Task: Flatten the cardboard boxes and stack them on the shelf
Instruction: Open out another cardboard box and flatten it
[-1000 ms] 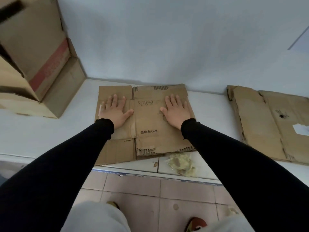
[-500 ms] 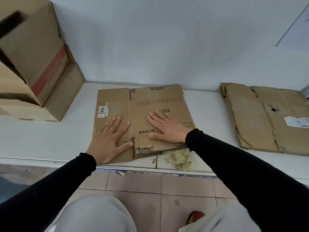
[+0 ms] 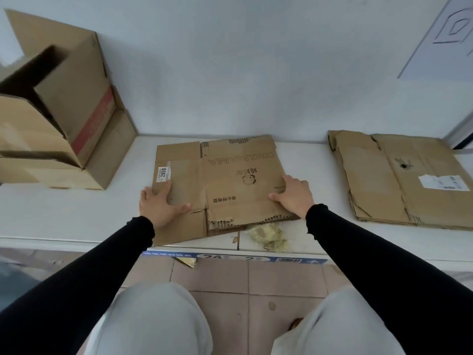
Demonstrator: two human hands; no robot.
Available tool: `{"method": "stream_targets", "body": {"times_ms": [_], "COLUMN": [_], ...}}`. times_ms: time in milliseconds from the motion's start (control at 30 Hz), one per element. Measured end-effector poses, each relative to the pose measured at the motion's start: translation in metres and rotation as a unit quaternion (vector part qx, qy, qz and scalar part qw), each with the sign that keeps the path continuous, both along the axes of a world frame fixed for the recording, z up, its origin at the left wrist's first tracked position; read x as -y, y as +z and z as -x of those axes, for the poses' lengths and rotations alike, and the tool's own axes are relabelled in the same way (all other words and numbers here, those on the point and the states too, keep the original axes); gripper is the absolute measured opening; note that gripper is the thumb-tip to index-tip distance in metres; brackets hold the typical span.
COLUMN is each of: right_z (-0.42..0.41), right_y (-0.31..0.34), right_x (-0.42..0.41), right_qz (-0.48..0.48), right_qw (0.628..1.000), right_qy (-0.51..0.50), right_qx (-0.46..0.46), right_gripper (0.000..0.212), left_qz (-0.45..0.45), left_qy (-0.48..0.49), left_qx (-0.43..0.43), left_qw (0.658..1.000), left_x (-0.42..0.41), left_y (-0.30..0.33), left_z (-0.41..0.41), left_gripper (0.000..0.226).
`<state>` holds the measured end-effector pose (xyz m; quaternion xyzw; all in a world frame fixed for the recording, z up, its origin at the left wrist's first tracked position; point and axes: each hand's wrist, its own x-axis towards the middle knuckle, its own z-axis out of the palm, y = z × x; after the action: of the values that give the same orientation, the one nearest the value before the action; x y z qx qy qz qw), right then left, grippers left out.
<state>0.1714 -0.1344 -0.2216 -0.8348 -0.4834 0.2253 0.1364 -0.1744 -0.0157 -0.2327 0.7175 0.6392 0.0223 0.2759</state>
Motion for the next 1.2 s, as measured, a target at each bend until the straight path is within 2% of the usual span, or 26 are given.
{"method": "stream_targets", "body": {"times_ms": [100,167,233,400,500,667,900,1100,1200], "right_z": [0.000,-0.004,-0.012,-0.054,-0.093,-0.180,-0.301,-0.387,-0.413], "right_y": [0.012,0.021,0.035,0.082,0.111,0.115,0.093,0.064,0.046], "right_x": [0.002,0.006,0.010,0.027,0.062,0.138,0.233,0.252,0.243], "right_qz": [-0.021,-0.071,-0.115,-0.167,-0.164,-0.179,-0.167,-0.144,-0.104], "right_qw": [0.993,0.975,0.957,0.934,0.931,0.933,0.954,0.960,0.968], "right_qy": [-0.032,-0.058,-0.060,-0.072,-0.106,-0.178,-0.225,-0.237,-0.229], "right_qx": [-0.108,-0.201,-0.261,-0.307,-0.308,-0.258,-0.103,-0.039,0.015], "right_gripper": [0.078,0.082,0.081,0.067,0.064,0.068,0.059,0.054,0.051], "left_qz": [0.020,0.030,0.033,0.080,0.091,0.109,0.130,0.115,0.088], "left_qy": [0.040,0.093,0.117,0.129,0.085,-0.004,-0.087,-0.154,-0.190], "left_qx": [0.095,0.209,0.274,0.403,0.439,0.467,0.455,0.381,0.302], "left_qw": [0.994,0.973,0.954,0.903,0.890,0.878,0.877,0.904,0.930], "left_x": [-0.014,-0.021,-0.027,-0.033,-0.015,0.041,0.103,0.116,0.114], "left_y": [0.007,0.018,0.035,0.107,0.140,0.136,0.098,0.069,0.051], "left_z": [0.004,0.008,0.008,-0.025,-0.072,-0.181,-0.336,-0.420,-0.438], "left_gripper": [0.099,0.094,0.083,0.068,0.067,0.069,0.067,0.074,0.077]}}
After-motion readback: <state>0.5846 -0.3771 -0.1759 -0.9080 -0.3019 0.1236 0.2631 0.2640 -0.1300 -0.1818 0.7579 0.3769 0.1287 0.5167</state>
